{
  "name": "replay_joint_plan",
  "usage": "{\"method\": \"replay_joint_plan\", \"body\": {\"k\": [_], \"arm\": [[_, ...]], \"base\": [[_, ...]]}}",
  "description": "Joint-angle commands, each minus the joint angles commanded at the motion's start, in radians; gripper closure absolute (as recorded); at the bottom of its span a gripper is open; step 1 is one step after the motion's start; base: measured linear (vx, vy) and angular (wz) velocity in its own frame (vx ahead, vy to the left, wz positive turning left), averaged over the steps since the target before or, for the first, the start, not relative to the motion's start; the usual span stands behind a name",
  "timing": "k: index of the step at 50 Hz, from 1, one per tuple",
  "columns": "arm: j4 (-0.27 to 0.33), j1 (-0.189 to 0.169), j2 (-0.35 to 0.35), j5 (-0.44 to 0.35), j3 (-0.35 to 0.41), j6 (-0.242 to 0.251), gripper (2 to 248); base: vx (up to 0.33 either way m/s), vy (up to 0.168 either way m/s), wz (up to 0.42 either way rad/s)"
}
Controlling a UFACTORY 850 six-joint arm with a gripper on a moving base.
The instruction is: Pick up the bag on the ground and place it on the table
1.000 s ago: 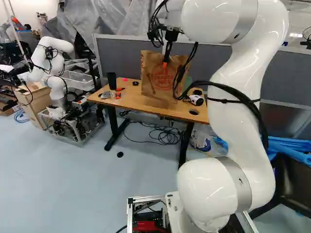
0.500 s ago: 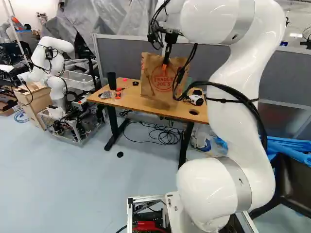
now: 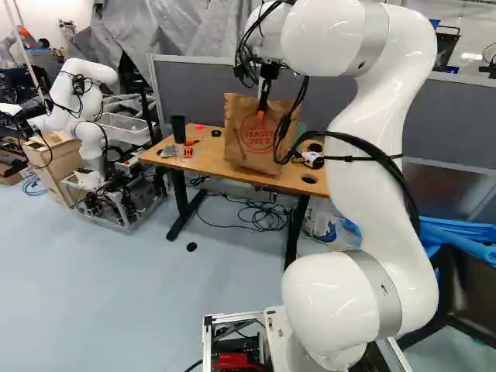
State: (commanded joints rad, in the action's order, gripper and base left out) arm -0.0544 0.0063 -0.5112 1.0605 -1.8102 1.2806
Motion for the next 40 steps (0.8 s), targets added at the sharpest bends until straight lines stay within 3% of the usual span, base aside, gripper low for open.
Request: {"method": "replay_joint_plan", "body": {"k": [26,27,31,32,36,37,40], "arm": [[0.0,0.003,-0.026,0.0,-0.009,0.0,229],[0.0,0.003,-0.026,0.0,-0.009,0.0,218],[0.0,0.003,-0.026,0.0,-0.009,0.0,218],[0.0,0.003,-0.026,0.0,-0.009,0.0,186],[0.0,0.003,-0.026,0.0,-0.009,0.0,186],[0.0,0.003,-0.026,0.0,-0.009,0.0,151],[0.0,0.003,-0.026,0.0,-0.009,0.0,151]], "base": [[0.0,0.0,0.0],[0.0,0.0,0.0],[0.0,0.0,0.0],[0.0,0.0,0.0],[0.0,0.0,0.0],[0.0,0.0,0.0],[0.0,0.0,0.0]]}}
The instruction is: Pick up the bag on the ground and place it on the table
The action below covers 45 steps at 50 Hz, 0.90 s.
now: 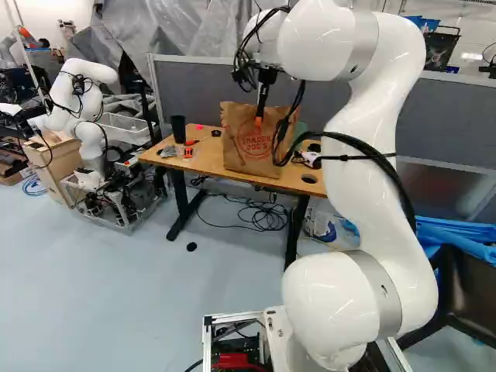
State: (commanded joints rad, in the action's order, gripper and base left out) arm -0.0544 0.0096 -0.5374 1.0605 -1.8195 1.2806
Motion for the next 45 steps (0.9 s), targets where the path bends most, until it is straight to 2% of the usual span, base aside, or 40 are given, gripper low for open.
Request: {"method": "replay_joint_plan", "body": {"k": [1,2,7,8,12,13,17,18,45], "arm": [[0.0,0.0,0.0,0.0,0.0,0.0,151],[0.0,0.0,0.0,0.0,0.0,0.0,115],[0.0,0.0,0.0,0.0,0.0,0.0,115],[0.0,0.0,0.001,0.0,0.0,0.0,79],[0.0,0.0,0.006,0.0,-0.001,0.0,79],[0.0,0.0,0.008,0.0,-0.001,0.0,42],[0.0,0.0,0.015,0.0,-0.002,0.0,42],[0.0,0.0,0.016,0.0,-0.003,0.0,6],[0.0,0.0,0.066,0.0,-0.016,0.0,3]], "base": [[0.0,0.0,0.0],[0.0,0.0,0.0],[0.0,0.0,0.0],[0.0,0.0,0.0],[0.0,0.0,0.0],[0.0,0.0,0.0],[0.0,0.0,0.0],[0.0,0.0,0.0],[0.0,0.0,0.0]]}}
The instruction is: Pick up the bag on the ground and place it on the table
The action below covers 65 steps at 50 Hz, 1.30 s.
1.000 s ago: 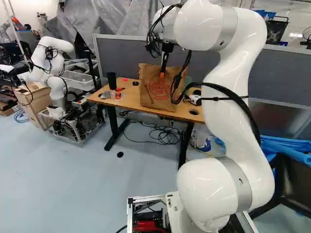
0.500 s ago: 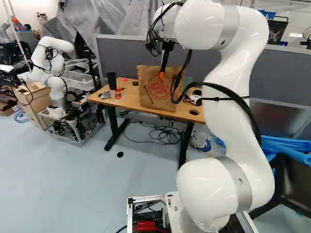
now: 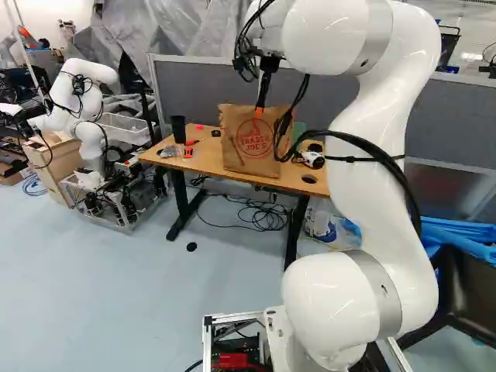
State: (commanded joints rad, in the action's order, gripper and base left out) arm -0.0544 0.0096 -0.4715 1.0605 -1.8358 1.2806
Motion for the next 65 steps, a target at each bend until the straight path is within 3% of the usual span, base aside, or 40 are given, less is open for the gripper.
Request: {"method": "replay_joint_plan", "body": {"k": [39,65], "arm": [[0.0,0.0,0.06,0.0,-0.032,0.0,3],[0.0,0.0,0.061,0.0,-0.033,0.0,3]], "base": [[0.0,0.0,0.0],[0.0,0.0,0.0]]}}
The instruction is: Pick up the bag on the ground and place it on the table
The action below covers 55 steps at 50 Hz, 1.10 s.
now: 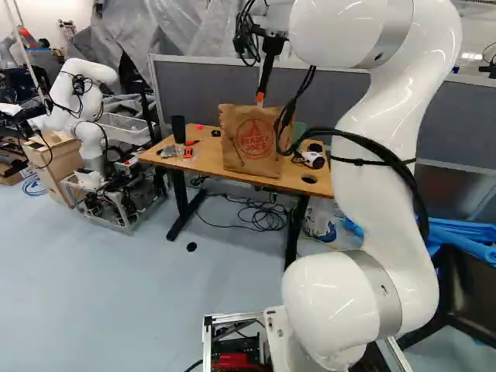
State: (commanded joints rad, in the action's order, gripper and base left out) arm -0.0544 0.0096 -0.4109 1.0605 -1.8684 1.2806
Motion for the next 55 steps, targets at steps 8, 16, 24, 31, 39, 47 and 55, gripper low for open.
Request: {"method": "replay_joint_plan", "body": {"k": [8,16,24,31,39,47,55], "arm": [[0.0,0.0,0.0,0.0,0.0,0.0,3],[0.0,0.0,0.0,0.0,0.0,0.0,3],[0.0,0.0,0.0,0.0,0.0,0.0,3],[0.0,0.0,0.0,0.0,0.0,0.0,3],[0.0,0.0,0.0,0.0,0.0,0.0,3],[0.0,0.0,0.0,0.0,0.0,0.0,3],[0.0,0.0,0.0,0.0,0.0,0.0,3]], "base": [[-0.023,-0.001,0.002],[-0.061,-0.004,-0.001],[-0.088,-0.003,0.003],[-0.107,-0.002,0.003],[-0.11,-0.002,0.001],[-0.104,-0.004,0.003],[-0.106,-0.005,0.002]]}}
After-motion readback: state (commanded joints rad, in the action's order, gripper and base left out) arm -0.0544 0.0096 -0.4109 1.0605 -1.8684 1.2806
